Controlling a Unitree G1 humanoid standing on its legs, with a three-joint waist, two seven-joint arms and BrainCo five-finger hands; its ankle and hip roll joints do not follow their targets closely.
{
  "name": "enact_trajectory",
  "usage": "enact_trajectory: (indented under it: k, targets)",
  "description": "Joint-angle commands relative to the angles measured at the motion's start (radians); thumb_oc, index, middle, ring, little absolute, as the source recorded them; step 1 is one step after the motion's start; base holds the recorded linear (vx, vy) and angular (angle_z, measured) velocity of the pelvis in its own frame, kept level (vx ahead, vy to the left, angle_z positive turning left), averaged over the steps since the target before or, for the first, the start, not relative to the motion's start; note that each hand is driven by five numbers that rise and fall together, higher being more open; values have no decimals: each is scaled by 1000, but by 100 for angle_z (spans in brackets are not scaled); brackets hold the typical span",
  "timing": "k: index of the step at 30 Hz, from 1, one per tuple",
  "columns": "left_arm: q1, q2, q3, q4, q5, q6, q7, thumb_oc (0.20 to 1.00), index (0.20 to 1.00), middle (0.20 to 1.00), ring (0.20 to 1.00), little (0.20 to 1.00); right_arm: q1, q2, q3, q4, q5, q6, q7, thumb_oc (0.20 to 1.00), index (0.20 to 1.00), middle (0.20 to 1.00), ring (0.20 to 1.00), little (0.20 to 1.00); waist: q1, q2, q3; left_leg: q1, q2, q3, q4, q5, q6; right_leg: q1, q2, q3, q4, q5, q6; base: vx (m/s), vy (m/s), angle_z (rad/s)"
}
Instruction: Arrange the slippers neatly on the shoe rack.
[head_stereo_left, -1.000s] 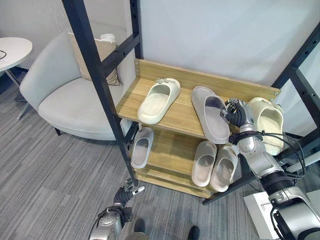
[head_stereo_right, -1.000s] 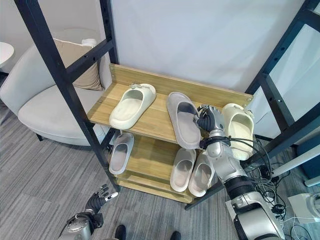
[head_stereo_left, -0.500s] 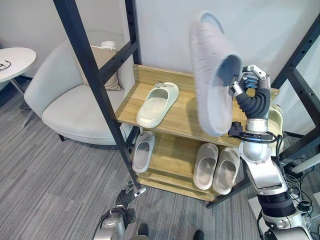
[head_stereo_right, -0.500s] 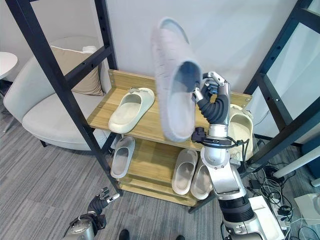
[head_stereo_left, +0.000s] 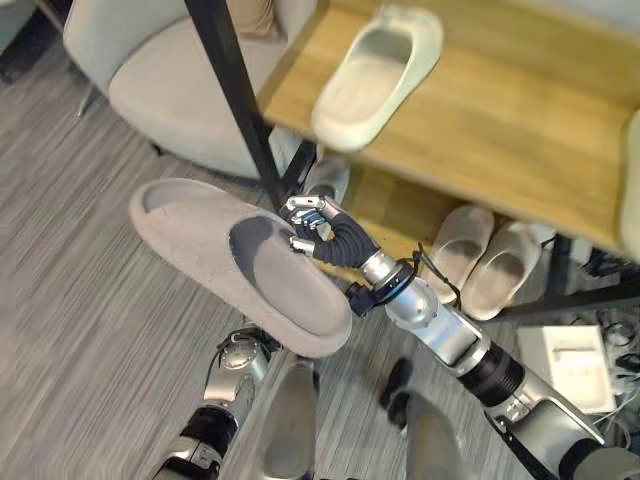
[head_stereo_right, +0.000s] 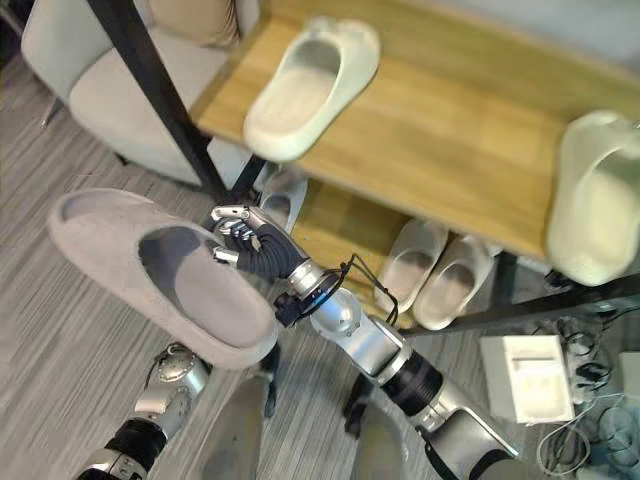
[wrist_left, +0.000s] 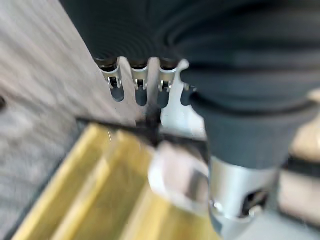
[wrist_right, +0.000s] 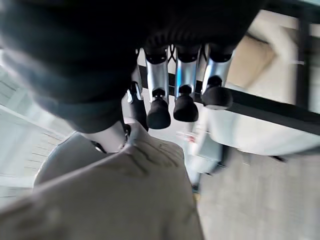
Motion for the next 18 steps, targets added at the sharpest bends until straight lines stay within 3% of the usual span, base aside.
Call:
enact_trajectory:
  k: [1, 5, 8, 13, 14, 15, 16, 18]
  targets:
    - [10, 11, -43, -26, -1, -65, 18, 1000, 1000, 1000, 1000, 1000, 9, 32, -42, -75, -74, -40, -30, 200, 200, 200, 200, 200, -4, -15, -62, 12, -29, -10, -12, -7, 21, 57, -25, 32, 54, -44, 66, -162, 40, -1]
    - [-11, 5, -62, -22, 3, -79, 37, 1000, 1000, 1000, 1000, 1000, 7, 8, -81, 46, -228, -9, -130, 200, 200, 200, 200, 200, -2, -7, -39, -68, -33, -18, 28, -6, 28, -27, -33, 44, 102, -50, 65, -104, 32, -4]
    - [-33, 16, -101, -56, -1, -96, 38, 1000, 1000, 1000, 1000, 1000, -75, -25, -173, 187, -365, 42, -293, 200, 200, 200, 200, 200, 5, 10, -27, -136, -42, -30, 62, -6, 31, -93, -43, 38, 150, -60, 64, -78, 15, 19]
    - [-57, 33, -137, -89, -5, -106, 20, 1000, 1000, 1000, 1000, 1000, -188, -73, -258, 329, -423, 98, -420, 200, 200, 200, 200, 200, 16, 23, -23, -188, -49, -46, 73, -2, 28, -141, -53, 27, 182, -72, 64, -7, -7, 20]
    - [-63, 38, -151, -101, -10, -105, 15, 1000, 1000, 1000, 1000, 1000, -228, -84, -283, 376, -426, 116, -455, 200, 200, 200, 200, 200, 19, 20, -21, -198, -54, -57, 86, -31, 21, -148, -55, 32, 196, -100, 74, -18, -2, 5]
    - [-71, 42, -159, -106, -10, -104, 9, 1000, 1000, 1000, 1000, 1000, -258, -97, -290, 411, -436, 131, -472, 200, 200, 200, 200, 200, 25, 25, -14, -221, -54, -58, 83, -1, 25, -171, -59, 22, 197, -77, 65, 66, -31, 12]
    - [-74, 43, -176, -118, -14, -101, 2, 1000, 1000, 1000, 1000, 1000, -300, -106, -300, 463, -429, 147, -496, 200, 200, 200, 200, 200, 30, 23, -10, -235, -57, -68, 99, -32, 19, -179, -64, 26, 217, -107, 76, 10, 6, 46]
    - [-88, 55, -208, -155, -10, -98, -16, 1000, 1000, 1000, 1000, 1000, -381, -136, -308, 585, -402, 165, -524, 200, 200, 200, 200, 200, 46, 29, -4, -277, -65, -80, 118, -36, 16, -212, -72, 14, 245, -124, 76, 79, -23, 49]
